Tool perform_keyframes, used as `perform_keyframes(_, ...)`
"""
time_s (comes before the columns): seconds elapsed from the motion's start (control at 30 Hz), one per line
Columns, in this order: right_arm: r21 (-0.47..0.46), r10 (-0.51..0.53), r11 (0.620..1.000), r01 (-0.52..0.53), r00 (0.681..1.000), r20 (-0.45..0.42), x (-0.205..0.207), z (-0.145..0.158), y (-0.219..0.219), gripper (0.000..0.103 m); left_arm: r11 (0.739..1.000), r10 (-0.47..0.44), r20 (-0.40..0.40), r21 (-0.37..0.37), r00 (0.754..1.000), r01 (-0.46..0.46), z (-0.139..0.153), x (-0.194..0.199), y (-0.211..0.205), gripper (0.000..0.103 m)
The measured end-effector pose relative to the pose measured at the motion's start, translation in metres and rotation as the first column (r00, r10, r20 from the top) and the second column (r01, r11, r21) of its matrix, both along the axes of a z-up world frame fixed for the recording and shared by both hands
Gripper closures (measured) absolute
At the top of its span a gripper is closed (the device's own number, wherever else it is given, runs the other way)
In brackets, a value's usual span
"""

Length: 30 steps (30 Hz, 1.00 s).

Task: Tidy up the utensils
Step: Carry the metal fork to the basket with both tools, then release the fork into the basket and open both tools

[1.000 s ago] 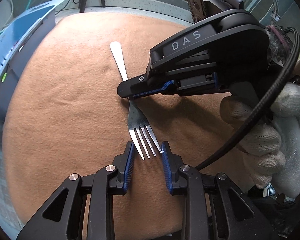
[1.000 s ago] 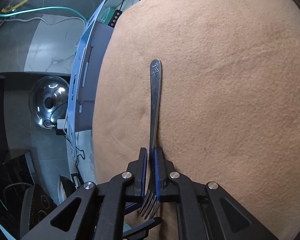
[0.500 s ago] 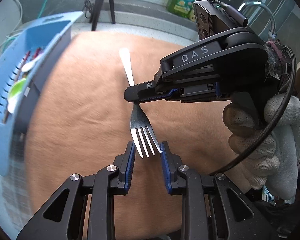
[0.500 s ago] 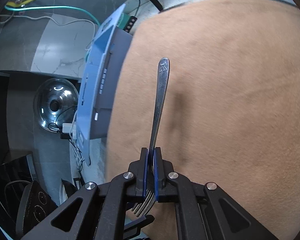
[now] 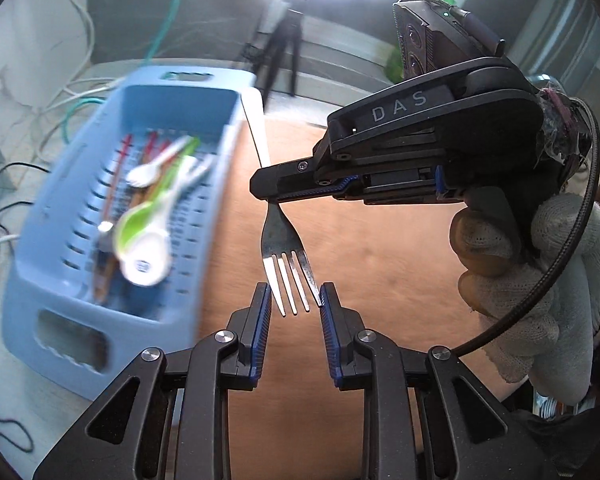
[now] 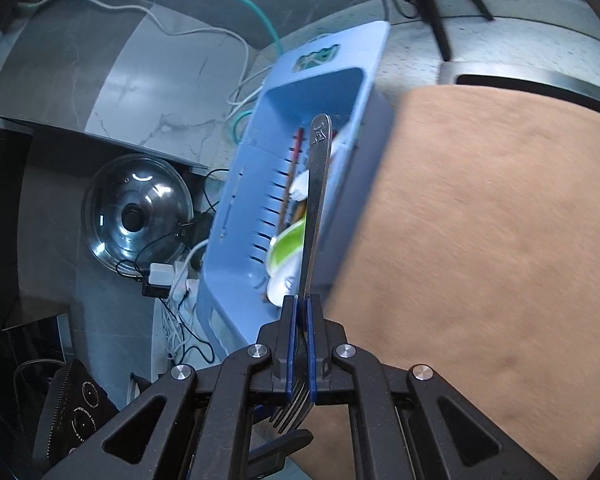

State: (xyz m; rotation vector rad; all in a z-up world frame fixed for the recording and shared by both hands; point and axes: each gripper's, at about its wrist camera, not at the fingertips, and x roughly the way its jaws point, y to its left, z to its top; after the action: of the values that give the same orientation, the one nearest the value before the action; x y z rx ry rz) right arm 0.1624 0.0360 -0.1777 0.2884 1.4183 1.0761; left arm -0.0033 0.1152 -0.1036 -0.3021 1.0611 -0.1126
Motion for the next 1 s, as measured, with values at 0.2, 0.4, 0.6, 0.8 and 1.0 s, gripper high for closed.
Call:
perform_keyframes(0.2,0.006,0.025,1.0,-0.025,1.0,-0.005,0.001,0.0,0.053,0.098,0.999,0.048,-0.007,0.012,0.999,-0.048,-0.009,0.012,0.048,0.081)
perform_keyframes(0.4,-0.009,0.047,0.999,-0.047,0.999,-0.003,0.002,-0.002,0.092,0.099,0.997,0.081,-0.028,0.018,0.996,-0.08,-0.021,0.016,0.083,0.082)
perform_keyframes(0.6,-0.035,0.058,0.998,-0.058,0.998,-0.007,0.004,-0.01,0.122,0.099,0.995,0.097,-0.047,0.032,0.994,-0.096,-0.037,0.028,0.105,0.082)
perform_keyframes(0.8,-0.062,0.061,0.996,-0.062,0.998,-0.008,0.008,-0.018,0.144,0.099,0.993,0.113,-0.061,0.047,0.992,-0.11,-0.044,0.032,0.119,0.083)
perform_keyframes(1.0,-0.071,0.073,0.995,-0.073,0.997,0.001,0.008,-0.019,0.156,0.096,0.988,0.145,-0.058,0.054,0.988,-0.142,-0.047,0.036,0.131,0.083)
